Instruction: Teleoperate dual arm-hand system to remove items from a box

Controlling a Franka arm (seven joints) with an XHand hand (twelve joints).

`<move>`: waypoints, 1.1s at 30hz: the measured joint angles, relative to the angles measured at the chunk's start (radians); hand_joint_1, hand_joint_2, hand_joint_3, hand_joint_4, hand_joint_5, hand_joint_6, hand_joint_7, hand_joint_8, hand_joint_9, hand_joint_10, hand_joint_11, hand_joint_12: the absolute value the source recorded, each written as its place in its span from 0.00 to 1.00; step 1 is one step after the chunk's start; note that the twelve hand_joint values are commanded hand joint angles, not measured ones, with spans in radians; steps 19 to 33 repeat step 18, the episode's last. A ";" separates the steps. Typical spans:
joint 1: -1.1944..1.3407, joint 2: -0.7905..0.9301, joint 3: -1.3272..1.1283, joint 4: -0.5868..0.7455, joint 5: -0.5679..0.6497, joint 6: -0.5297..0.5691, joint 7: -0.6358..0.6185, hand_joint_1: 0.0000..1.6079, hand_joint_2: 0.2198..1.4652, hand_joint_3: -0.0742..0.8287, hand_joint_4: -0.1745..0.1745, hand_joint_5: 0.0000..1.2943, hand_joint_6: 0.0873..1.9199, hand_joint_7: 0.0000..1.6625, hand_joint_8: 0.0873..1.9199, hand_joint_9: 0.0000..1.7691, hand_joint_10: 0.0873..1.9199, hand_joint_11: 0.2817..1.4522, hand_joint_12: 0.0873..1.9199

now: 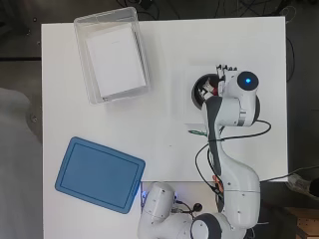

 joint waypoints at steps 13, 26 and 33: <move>-0.175 -0.036 0.366 -0.142 -0.034 0.019 0.185 0.00 0.49 0.08 0.49 0.10 0.00 0.12 0.00 0.16 0.00 0.15 0.00; -0.381 -0.112 0.752 -0.280 0.033 0.001 0.245 0.00 0.49 0.08 0.51 0.14 0.00 0.19 0.00 0.21 0.00 0.18 0.00; -0.381 -0.112 0.752 -0.280 0.033 0.001 0.245 0.00 0.49 0.08 0.51 0.14 0.00 0.19 0.00 0.21 0.00 0.18 0.00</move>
